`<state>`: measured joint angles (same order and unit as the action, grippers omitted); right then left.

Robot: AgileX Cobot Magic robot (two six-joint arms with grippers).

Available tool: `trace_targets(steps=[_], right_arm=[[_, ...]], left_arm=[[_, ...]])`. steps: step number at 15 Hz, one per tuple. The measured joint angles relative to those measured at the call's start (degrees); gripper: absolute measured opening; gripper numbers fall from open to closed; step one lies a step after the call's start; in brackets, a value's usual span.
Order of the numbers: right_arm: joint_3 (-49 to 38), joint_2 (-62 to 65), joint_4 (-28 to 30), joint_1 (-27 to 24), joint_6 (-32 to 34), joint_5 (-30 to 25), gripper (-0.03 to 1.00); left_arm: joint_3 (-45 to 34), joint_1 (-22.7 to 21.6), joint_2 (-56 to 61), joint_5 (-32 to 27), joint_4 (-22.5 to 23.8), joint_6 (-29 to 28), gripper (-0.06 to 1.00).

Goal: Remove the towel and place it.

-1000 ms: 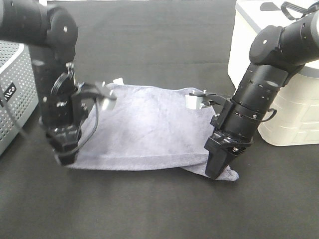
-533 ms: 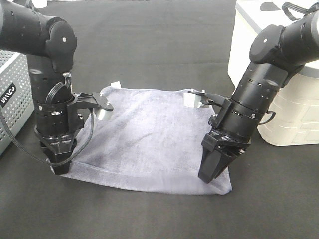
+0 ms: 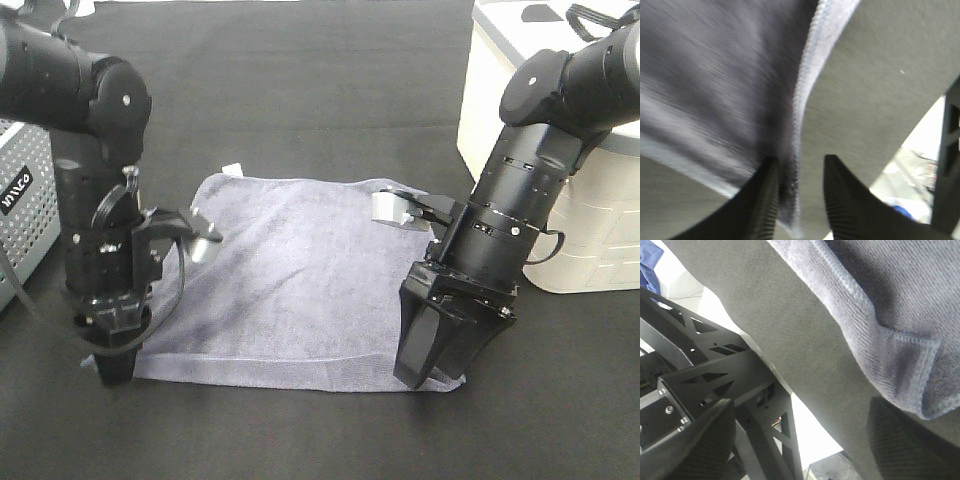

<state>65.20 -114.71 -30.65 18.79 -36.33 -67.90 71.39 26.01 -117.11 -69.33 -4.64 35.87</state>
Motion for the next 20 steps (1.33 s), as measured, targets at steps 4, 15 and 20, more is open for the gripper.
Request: trace_targets(steps=[4, 15, 20], right_arm=[[0.00, 0.00, 0.00, 0.00, 3.61, -0.17, 0.75], [0.00, 0.00, -5.04, 0.00, 9.22, 13.24, 0.76], [-5.33, 0.06, -5.84, 0.00, 9.85, 17.59, 0.76]], left_arm=[[-0.63, 0.00, 0.00, -0.17, -0.40, -10.14, 0.50], [-0.46, 0.00, 1.83, 0.97, 0.63, -28.25, 0.68], [-0.46, 0.00, 1.83, 0.97, 0.92, -28.25, 0.68]])
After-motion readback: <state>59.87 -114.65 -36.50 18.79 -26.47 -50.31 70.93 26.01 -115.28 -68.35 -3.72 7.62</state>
